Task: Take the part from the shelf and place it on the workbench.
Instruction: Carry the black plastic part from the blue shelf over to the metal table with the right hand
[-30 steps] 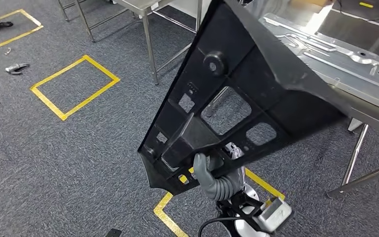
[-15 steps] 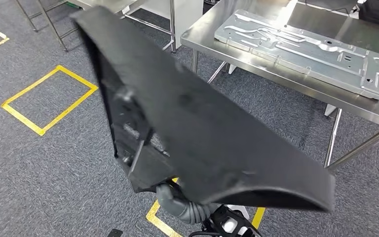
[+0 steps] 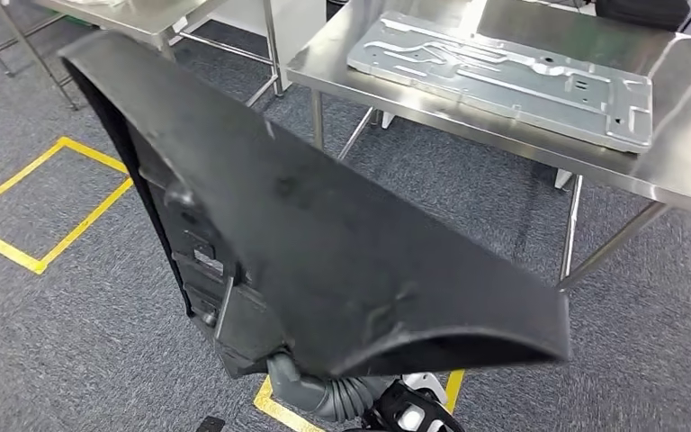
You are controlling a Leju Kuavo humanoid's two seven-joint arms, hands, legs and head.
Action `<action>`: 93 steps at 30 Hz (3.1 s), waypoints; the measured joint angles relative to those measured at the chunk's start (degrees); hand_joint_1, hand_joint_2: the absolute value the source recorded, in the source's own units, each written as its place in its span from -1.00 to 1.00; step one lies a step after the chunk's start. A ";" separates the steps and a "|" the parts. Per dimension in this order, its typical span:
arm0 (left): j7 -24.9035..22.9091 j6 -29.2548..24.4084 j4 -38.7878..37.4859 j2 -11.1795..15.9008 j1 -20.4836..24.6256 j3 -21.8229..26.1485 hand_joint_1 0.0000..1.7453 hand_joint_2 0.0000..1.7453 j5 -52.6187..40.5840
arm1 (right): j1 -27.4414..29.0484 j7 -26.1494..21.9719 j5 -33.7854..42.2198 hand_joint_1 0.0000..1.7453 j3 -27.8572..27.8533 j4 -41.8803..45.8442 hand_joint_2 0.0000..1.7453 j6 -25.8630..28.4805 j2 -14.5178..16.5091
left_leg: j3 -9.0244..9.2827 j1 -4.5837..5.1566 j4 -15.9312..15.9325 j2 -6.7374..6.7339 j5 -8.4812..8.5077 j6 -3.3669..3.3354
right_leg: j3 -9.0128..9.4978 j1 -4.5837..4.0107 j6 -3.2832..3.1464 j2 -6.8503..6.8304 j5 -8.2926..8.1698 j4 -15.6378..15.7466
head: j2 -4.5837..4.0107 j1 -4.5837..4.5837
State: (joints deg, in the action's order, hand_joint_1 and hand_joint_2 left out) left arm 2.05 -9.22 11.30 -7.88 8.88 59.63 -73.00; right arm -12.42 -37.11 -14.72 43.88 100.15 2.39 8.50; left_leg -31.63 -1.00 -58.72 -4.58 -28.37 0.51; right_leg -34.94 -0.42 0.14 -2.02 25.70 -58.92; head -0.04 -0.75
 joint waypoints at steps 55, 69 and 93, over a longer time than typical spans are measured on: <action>-1.78 0.07 0.00 -0.18 -0.82 -1.80 -1.00 1.00 -1.66 | 1.40 1.70 10.74 1.00 -0.38 -4.78 1.00 0.62 -1.38 | 1.13 -0.09 -0.44 4.28 -1.24 -2.01 | -7.85 0.92 1.63 2.31 1.54 -12.20 | -0.01 -0.44; -1.63 -0.54 0.02 -0.47 -0.90 -1.73 -1.00 1.00 -0.96 | 1.46 2.54 12.54 1.00 -0.43 -4.82 1.00 3.77 -0.87 | -7.40 0.04 -14.99 4.14 -5.39 0.30 | 3.84 0.01 -1.86 2.53 1.80 1.71 | 0.00 0.18; -1.66 -0.49 0.00 -0.49 -1.18 -1.63 -1.00 1.00 -1.35 | 1.42 1.68 11.02 1.00 0.11 -2.66 1.00 6.59 -1.99 | 7.65 0.11 -0.32 4.95 -4.30 0.28 | -3.95 0.64 -0.92 2.29 -3.56 -0.44 | 0.00 -0.27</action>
State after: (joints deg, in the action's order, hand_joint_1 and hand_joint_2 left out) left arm 0.39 -9.72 11.30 -8.37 7.70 58.00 -74.36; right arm -11.00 -35.42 -3.70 43.99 97.49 8.98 6.51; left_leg -23.99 -0.89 -59.04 0.36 -32.67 0.79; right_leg -38.88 0.22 -0.78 0.27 22.14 -59.36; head -0.04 -1.02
